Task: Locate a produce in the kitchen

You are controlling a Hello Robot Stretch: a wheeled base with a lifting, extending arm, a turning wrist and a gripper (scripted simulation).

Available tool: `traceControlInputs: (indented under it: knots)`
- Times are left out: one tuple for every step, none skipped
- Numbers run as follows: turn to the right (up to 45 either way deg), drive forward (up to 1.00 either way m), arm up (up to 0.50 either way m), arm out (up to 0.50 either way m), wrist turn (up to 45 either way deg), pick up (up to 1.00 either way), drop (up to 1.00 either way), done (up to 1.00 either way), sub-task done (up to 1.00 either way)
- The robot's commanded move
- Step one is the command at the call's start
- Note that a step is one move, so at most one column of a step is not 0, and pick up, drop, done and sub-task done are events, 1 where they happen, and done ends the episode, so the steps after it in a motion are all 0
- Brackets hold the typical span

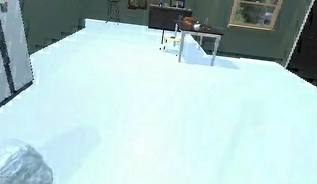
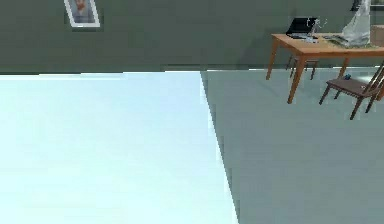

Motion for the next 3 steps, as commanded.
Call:
traceControlInputs:
  knots:
    - [0.0,0.7,0.0,0.0,0.0,0.0,0.0,0.0,0.0]
    - [-3.0,0.0,0.0,0.0,0.0,0.0,0.0,0.0,0.0]
    - [0.0,0.65,0.0,0.0,0.0,0.0,0.0,0.0,0.0]
